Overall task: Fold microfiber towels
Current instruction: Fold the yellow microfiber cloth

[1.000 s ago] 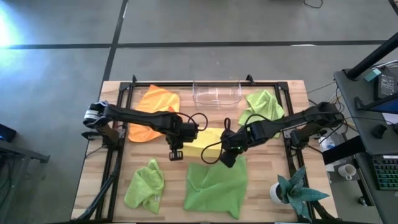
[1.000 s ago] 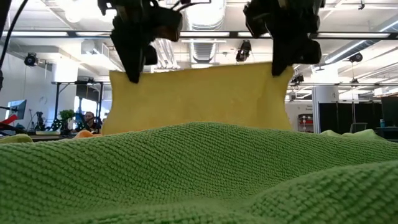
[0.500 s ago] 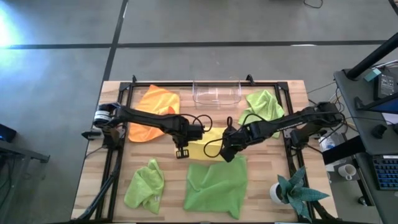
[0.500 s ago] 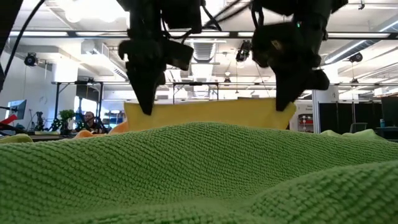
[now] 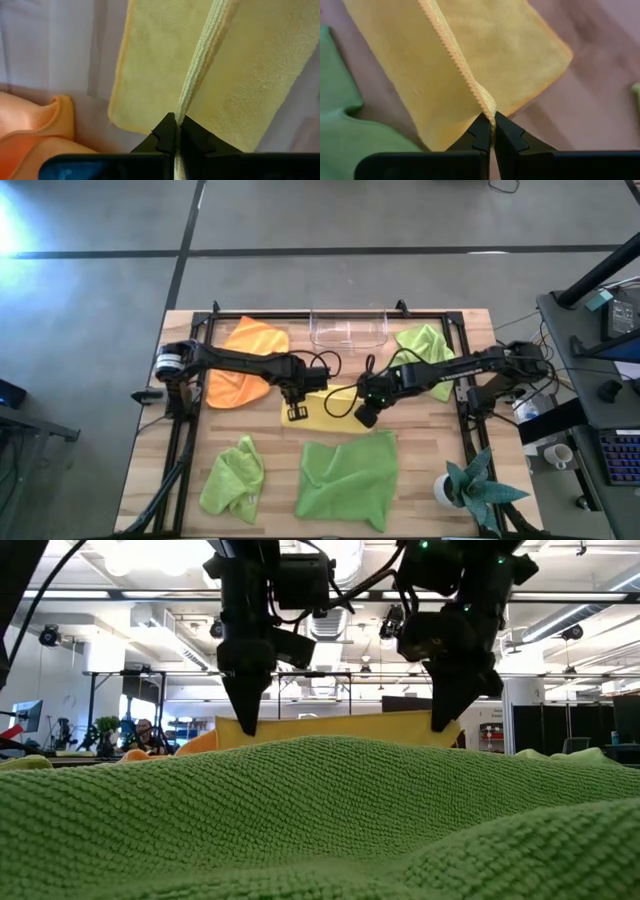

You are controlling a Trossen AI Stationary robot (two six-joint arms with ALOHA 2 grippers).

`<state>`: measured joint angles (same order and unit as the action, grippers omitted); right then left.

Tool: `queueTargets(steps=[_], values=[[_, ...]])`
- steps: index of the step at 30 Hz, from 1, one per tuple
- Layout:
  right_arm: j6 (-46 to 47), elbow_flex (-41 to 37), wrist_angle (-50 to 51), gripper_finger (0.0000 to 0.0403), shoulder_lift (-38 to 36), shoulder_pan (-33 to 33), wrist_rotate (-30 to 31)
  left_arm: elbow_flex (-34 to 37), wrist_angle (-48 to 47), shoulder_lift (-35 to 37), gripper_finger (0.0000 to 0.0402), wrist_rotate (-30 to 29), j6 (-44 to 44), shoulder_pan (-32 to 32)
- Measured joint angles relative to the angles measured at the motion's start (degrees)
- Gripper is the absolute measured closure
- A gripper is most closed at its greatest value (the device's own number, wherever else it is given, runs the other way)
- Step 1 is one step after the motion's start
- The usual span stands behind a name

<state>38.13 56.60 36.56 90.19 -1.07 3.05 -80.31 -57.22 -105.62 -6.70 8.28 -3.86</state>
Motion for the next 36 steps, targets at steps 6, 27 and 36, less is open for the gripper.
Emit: queueTargets(steps=[6, 27, 36], values=[[-11.32, 0.4, 0.13, 0.0394, 0.0, 1.55, 0.0, 0.06, 0.23, 0.0, 0.0402, -0.07, -0.13, -1.05], [-23.38, 0.48, 4.13, 0.0394, 0.0, 2.63, -3.26, 0.04, 1.14, 0.11, 0.0402, 0.25, -1.52, -1.29], [-23.86, 0.39, 2.36, 0.0394, 0.0, 2.76, -1.2, 0.06, 1.12, 0.11, 0.0402, 0.35, -1.57, -1.33]])
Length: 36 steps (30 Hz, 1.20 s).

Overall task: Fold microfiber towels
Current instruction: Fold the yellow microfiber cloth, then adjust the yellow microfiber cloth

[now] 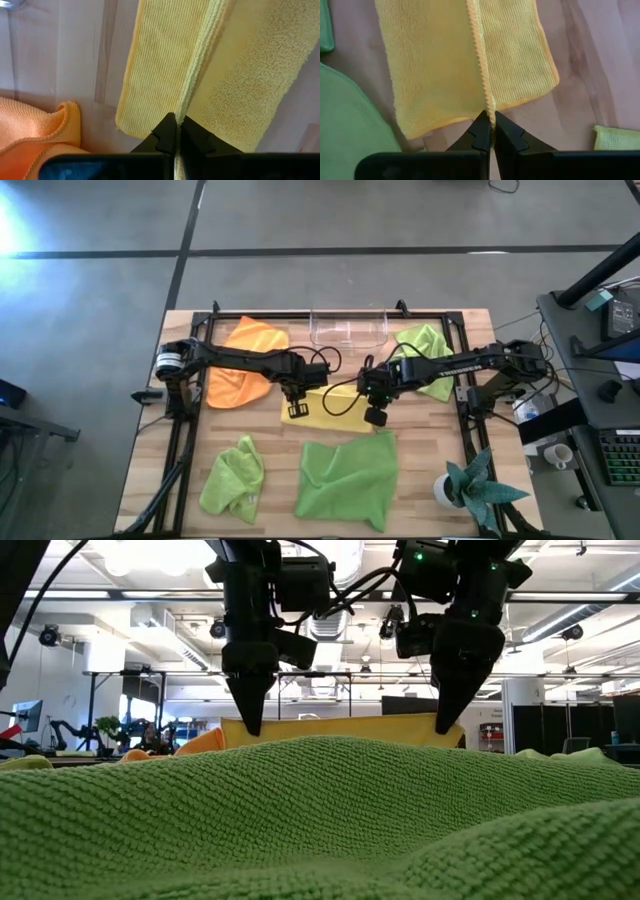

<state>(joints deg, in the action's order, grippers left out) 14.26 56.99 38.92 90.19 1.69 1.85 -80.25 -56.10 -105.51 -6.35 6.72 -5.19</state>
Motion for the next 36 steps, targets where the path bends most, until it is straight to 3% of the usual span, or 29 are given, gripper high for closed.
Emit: queueTargets(steps=[9, 16, 26, 36], values=[[-1.85, -0.02, -0.37, 0.039, 0.0, 0.22, 1.18, 0.02, -0.01, 0.0, 0.0402, -0.31, 0.4, 0.0], [-1.67, -0.02, -0.35, 0.036, 0.0, 0.22, 2.74, 0.02, -0.02, 0.0, 0.04, -2.4, -0.02, 0.0], [1.83, -0.02, -0.42, 0.0307, 0.0, 0.24, 6.34, 0.02, 0.13, 0.0, 0.0334, -6.05, 0.03, 0.0], [5.22, 2.73, 5.4, 0.0303, -2.05, 0.1, 5.33, -0.14, -2.34, 3.18, 0.0301, -4.53, -0.02, 0.18]])
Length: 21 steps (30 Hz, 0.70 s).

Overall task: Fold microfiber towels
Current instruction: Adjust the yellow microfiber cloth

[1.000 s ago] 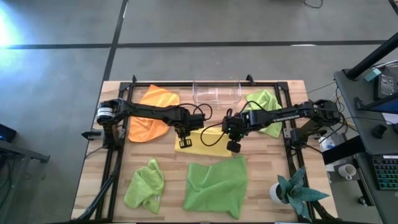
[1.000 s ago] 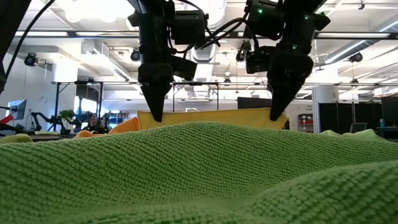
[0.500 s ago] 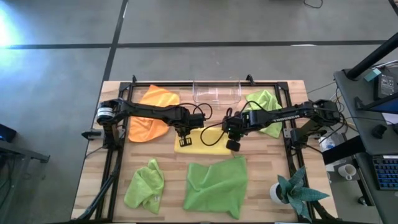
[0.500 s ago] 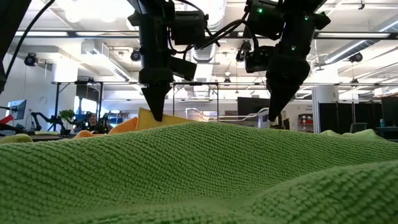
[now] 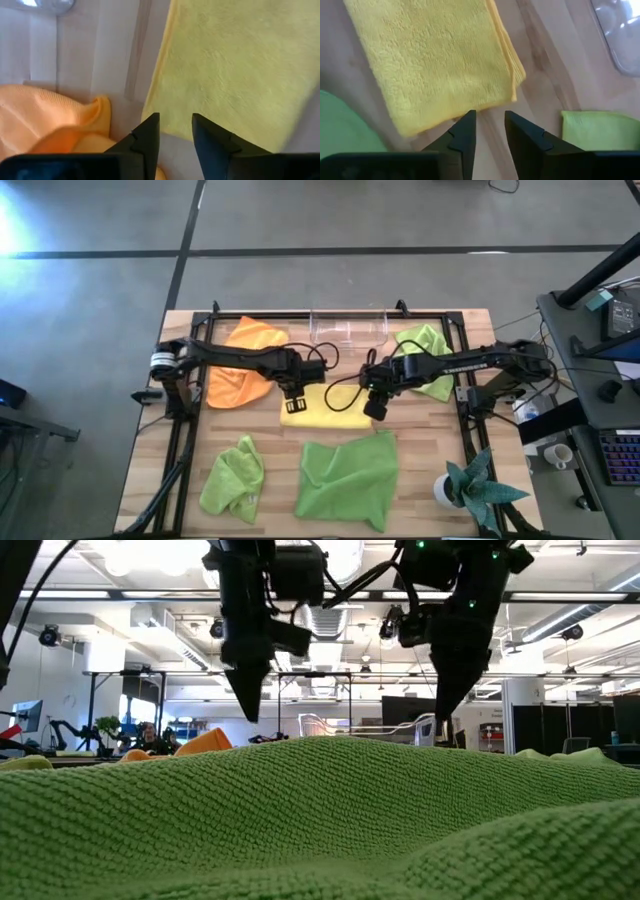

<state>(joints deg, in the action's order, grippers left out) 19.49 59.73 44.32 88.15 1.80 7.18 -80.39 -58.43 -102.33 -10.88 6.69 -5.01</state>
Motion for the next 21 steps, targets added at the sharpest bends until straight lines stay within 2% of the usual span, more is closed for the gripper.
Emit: queueTargets(steps=[5, 11, 17, 21], values=[[0.98, 0.4, 4.14, 0.0314, -2.81, -0.69, -0.34, 2.29, -0.84, 4.53, 0.0301, 1.25, 1.65, 0.89], [7.77, -4.16, 4.06, 0.0324, -6.51, -2.02, -5.49, 11.17, 8.95, 10.74, 0.0301, 1.62, 7.29, 2.05], [14.71, -7.9, -3.36, 0.0333, -7.68, -4.41, -7.73, 20.04, 20.86, 14.85, 0.0301, 4.62, 13.93, 3.4], [18.81, -9.72, -11.45, 0.0339, -6.82, -6.19, -13.19, 22.99, 24.43, 15.55, 0.0301, 4.92, 14.06, 4.56]])
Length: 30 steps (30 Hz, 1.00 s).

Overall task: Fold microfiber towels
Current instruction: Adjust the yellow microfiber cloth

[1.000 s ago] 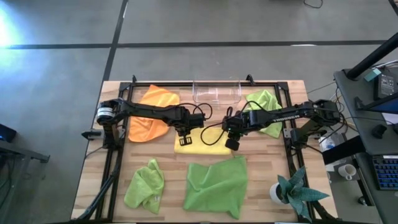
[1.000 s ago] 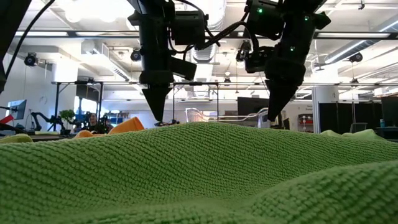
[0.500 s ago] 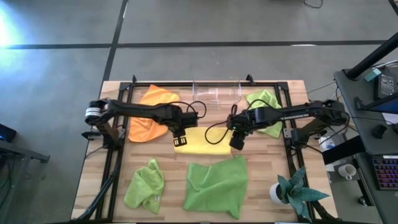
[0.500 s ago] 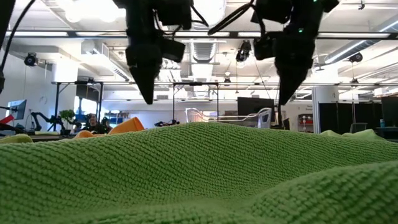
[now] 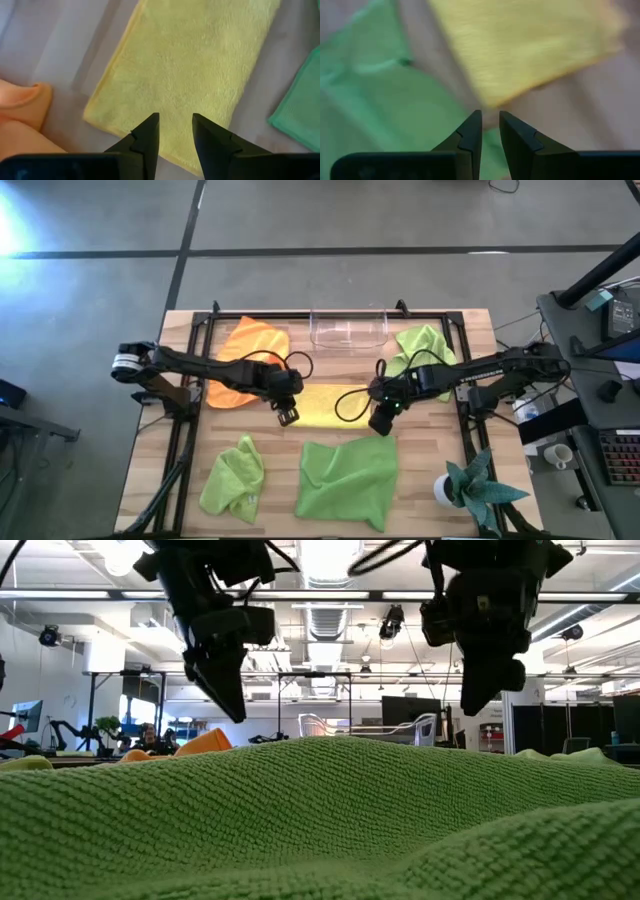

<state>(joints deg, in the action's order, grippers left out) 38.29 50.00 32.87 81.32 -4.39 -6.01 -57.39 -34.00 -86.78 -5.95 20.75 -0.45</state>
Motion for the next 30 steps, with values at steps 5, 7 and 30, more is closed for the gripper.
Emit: queueTargets(steps=[5, 7, 30], values=[[5.41, -1.88, -7.73, 0.0346, 1.84, -3.91, -4.77, 0.92, 0.24, -0.22, 0.0301, 0.33, 0.09, 0.83], [7.16, -1.88, -8.44, 0.0346, 2.83, -5.74, -4.95, 1.29, 0.21, -0.2, 0.0301, 0.34, 0.12, 0.92], [17.53, 8.15, -8.59, 0.0347, 23.65, -15.79, -0.13, 2.52, 0.87, 0.0, 0.0301, 0.7, -0.59, 1.27]])
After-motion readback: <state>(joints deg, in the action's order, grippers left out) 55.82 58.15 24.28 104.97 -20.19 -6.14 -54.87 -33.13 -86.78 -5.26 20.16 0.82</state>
